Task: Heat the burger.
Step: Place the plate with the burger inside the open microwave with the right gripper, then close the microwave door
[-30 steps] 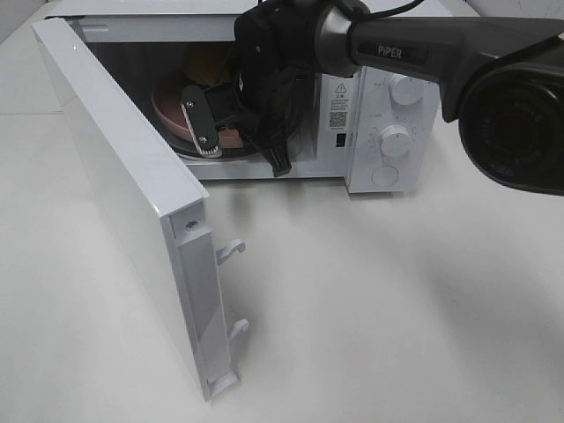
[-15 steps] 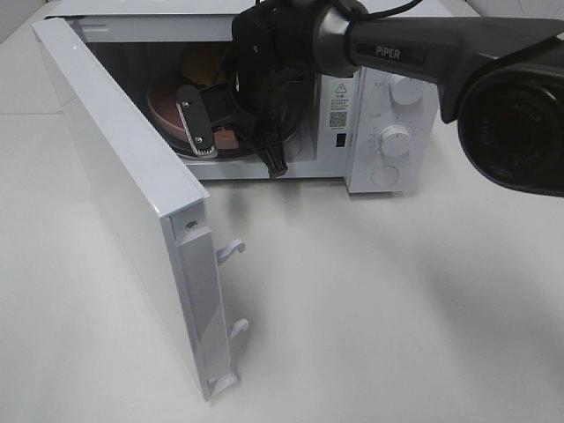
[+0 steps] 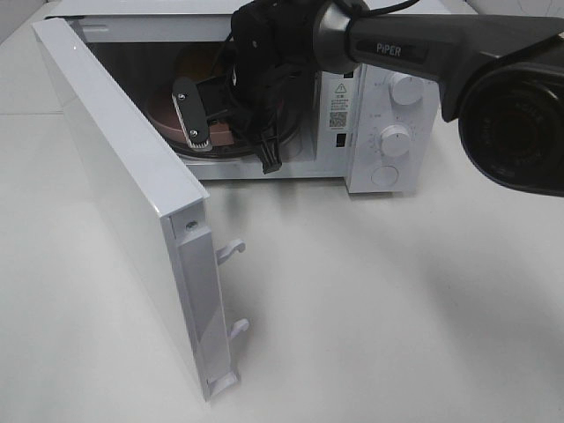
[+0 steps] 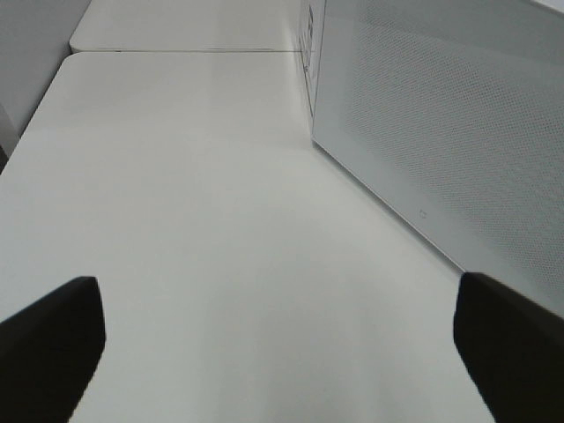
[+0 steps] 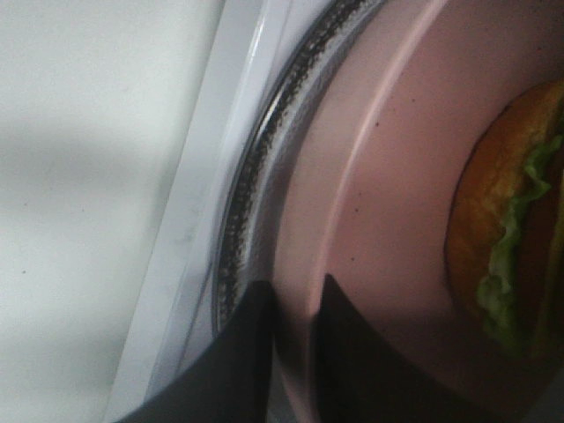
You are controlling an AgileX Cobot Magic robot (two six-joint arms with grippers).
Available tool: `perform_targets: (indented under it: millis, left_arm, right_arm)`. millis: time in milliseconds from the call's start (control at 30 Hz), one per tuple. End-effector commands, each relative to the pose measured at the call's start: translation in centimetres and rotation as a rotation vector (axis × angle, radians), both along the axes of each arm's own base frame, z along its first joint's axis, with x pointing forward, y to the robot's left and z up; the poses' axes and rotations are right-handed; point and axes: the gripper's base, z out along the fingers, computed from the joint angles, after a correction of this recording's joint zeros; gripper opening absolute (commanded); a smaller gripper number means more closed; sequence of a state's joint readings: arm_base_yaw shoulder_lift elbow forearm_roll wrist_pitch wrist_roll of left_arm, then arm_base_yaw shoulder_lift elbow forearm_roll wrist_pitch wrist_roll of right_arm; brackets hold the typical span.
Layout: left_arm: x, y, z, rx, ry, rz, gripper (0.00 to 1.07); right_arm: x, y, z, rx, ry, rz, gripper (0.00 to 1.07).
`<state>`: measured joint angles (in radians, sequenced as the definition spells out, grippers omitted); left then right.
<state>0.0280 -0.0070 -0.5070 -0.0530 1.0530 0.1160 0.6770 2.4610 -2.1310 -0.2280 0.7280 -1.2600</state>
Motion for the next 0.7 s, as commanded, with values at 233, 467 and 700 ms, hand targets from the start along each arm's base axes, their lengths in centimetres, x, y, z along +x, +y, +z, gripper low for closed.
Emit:
perform_targets:
  millis: [233, 467, 700]
  left_arm:
    - [-0.23, -0.03, 0.02, -0.007, -0.023, -0.005, 1.05]
    - [-0.23, -0.03, 0.02, -0.007, -0.023, -0.005, 1.05]
    - [-0.23, -0.03, 0.02, -0.007, -0.023, -0.005, 1.05]
  right_arm:
    - [0.07, 0.23, 0.86, 0.047, -0.014, -0.028, 0.39]
    - [-0.2, 0.11, 0.78, 0.037, 0.023, -0.041, 0.5]
    - [-0.47, -0.12, 1.27, 0.009, 0.068, -0.058, 0.5]
